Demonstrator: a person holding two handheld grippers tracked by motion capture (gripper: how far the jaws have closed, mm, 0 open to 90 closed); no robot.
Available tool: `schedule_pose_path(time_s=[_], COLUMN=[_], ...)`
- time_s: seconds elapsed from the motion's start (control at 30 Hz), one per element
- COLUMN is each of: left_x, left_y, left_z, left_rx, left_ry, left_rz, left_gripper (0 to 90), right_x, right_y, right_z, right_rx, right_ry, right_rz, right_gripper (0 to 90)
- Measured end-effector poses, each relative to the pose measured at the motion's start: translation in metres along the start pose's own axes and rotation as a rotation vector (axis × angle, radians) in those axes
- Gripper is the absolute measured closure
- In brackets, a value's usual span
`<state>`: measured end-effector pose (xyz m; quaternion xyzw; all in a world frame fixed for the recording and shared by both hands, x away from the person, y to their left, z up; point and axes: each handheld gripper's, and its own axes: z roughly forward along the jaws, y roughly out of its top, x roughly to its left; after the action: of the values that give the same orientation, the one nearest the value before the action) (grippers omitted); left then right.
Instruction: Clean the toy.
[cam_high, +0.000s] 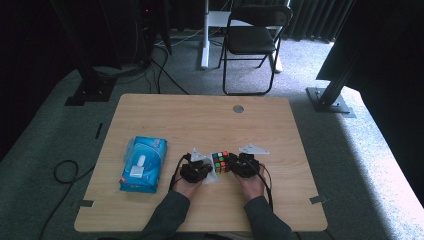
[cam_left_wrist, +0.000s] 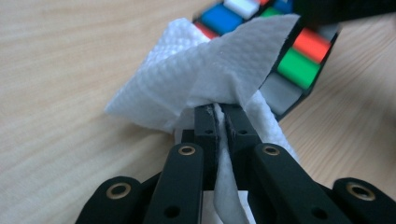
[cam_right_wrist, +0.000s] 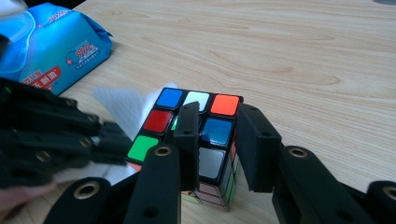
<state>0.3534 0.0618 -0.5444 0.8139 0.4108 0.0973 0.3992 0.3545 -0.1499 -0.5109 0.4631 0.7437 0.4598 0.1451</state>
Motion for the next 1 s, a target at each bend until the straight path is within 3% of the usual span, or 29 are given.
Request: schedule_pose_path(time_s=[0.43,0.8,1.0], left_x=[-0.005,-0.010,-0.010], left_y=[0.000,0.008,0.009], left_z=[-0.004,-0.028,-0.028], left_rx=[0.020,-0.097,-0.094], left_ry=[-0.009,-0.052,-0.061], left_rz=[0.031,0.049,0.053], left_gripper=[86.0,85.9,85.3], right_x=[0.000,0.000,0.000], right_y=[0.000,0.000,0.000], right_z=[0.000,0.000,0.000], right_rx=[-0.001,-0.003,-0.003], right_ry=[-0.001,0.000,0.000], right_rz=[0.007,0.008,0.008], right_gripper=[70.7,70.7,70.7])
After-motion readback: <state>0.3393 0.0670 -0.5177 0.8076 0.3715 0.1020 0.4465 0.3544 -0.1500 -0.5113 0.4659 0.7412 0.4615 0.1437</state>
